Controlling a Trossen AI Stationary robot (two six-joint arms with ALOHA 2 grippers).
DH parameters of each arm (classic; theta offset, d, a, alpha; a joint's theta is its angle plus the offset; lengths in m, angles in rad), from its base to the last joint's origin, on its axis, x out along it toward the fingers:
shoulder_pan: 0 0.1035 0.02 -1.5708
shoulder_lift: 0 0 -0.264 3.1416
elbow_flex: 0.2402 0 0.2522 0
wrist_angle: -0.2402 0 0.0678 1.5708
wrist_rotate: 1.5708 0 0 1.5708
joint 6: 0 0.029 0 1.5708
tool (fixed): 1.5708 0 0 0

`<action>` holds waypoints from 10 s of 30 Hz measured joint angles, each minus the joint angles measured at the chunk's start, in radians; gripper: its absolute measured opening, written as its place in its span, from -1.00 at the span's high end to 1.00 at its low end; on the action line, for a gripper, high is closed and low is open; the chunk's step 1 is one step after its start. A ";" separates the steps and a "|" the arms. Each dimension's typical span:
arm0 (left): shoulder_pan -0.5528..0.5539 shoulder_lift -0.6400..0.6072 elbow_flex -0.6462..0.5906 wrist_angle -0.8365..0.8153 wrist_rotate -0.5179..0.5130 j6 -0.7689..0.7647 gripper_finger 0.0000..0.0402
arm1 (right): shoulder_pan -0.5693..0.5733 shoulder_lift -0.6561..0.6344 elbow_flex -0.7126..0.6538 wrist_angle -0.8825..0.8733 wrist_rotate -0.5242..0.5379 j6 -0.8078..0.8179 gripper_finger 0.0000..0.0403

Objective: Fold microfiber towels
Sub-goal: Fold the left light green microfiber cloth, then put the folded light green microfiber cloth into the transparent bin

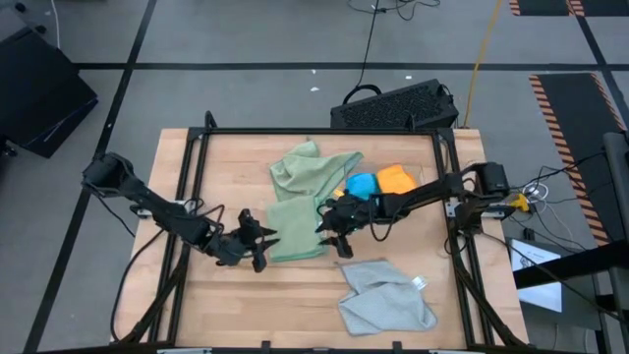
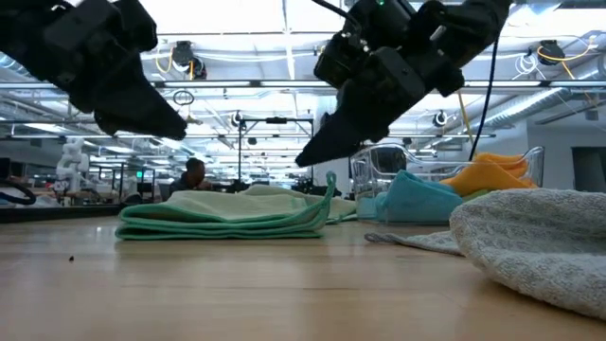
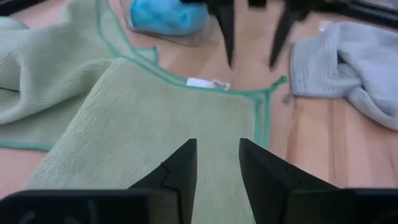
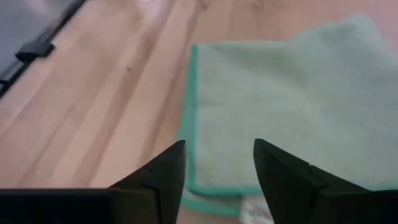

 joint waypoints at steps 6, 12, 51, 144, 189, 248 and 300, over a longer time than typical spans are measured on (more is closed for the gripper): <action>0.002 0.130 0.002 0.031 -0.027 -0.104 0.46 | 0.051 0.084 0.000 0.103 0.064 0.017 0.39; 0.002 0.222 0.002 0.003 0.170 -0.171 0.52 | 0.112 0.155 0.001 0.105 0.146 -0.006 0.66; -0.293 0.407 0.386 -0.478 0.074 0.022 -0.31 | 0.235 0.059 -0.001 0.109 0.232 -0.007 0.29; -0.228 0.402 0.386 -0.541 -0.251 0.035 -0.35 | 0.130 0.372 0.286 0.273 0.128 0.098 0.94; -0.282 0.362 0.386 -0.711 -0.244 -0.565 0.96 | 0.384 0.343 0.090 0.323 0.622 -0.250 -0.39; -0.143 0.341 0.387 -0.702 0.032 -0.371 0.74 | 0.149 0.173 0.150 -0.023 0.260 0.160 0.63; -0.223 0.261 0.341 -0.203 -0.090 0.106 0.37 | 0.250 0.242 0.097 0.400 0.363 -0.022 0.84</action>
